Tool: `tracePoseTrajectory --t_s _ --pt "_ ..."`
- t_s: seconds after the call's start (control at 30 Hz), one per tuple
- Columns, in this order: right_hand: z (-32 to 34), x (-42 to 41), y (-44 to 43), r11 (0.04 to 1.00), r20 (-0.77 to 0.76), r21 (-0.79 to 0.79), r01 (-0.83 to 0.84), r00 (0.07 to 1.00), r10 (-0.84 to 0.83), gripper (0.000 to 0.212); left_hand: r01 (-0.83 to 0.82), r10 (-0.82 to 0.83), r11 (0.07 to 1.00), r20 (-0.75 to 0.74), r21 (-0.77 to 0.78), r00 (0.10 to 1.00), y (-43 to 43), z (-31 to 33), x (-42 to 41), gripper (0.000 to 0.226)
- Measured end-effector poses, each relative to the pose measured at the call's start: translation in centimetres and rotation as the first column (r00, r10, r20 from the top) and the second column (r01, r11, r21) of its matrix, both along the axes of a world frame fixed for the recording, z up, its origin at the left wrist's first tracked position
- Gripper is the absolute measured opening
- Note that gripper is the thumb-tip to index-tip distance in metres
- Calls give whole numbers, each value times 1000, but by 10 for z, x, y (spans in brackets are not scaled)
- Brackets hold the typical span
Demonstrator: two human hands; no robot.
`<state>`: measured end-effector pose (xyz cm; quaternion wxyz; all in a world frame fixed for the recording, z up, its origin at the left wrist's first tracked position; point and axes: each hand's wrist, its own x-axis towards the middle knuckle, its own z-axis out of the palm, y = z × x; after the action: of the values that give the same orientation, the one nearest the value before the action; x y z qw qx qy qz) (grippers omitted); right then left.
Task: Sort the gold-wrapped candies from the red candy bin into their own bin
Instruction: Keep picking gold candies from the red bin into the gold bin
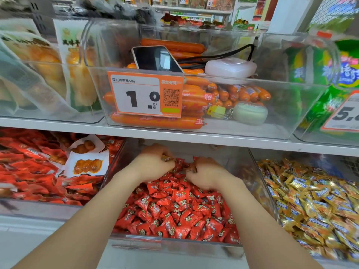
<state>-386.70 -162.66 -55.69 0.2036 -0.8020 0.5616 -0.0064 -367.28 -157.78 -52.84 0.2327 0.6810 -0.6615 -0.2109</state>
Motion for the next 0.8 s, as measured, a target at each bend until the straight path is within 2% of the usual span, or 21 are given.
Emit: tracePoseTrajectory --t_s 0.1,0.23,0.33,0.4,0.47,0.53,0.6,0.7,0.8 --pt "11 -13 8 997 59 39 66 996 -68 38 -38 38 999 -57 -2 998 9 4 2 7" --pt "16 -26 9 965 192 -10 262 948 -255 44 -54 55 998 -116 15 992 19 9 1 10" --pt "13 -27 10 972 215 -114 205 960 -178 42 -61 69 997 -181 54 981 27 11 -2 15" --pt "13 -25 10 967 179 -181 181 972 -149 38 -76 86 996 -191 54 978 30 12 -4 23" --pt "11 -22 7 961 153 -216 172 978 -141 31 -89 104 994 -274 68 956 31 12 -5 20" --pt "6 -17 3 966 145 -206 155 981 -126 27 -94 118 992 -371 83 921 30 13 -6 14" --pt "0 -13 -1 977 133 -173 124 986 -102 24 -119 139 990 -388 77 911 30 14 -7 17" --pt "-11 -7 -2 991 -6 -130 29 1000 -30 27 -100 123 992 -372 81 920 31 13 -8 20" --pt "-19 -3 -1 984 -133 -179 -23 991 -1 37 -75 103 993 -382 88 918 33 10 -8 19"
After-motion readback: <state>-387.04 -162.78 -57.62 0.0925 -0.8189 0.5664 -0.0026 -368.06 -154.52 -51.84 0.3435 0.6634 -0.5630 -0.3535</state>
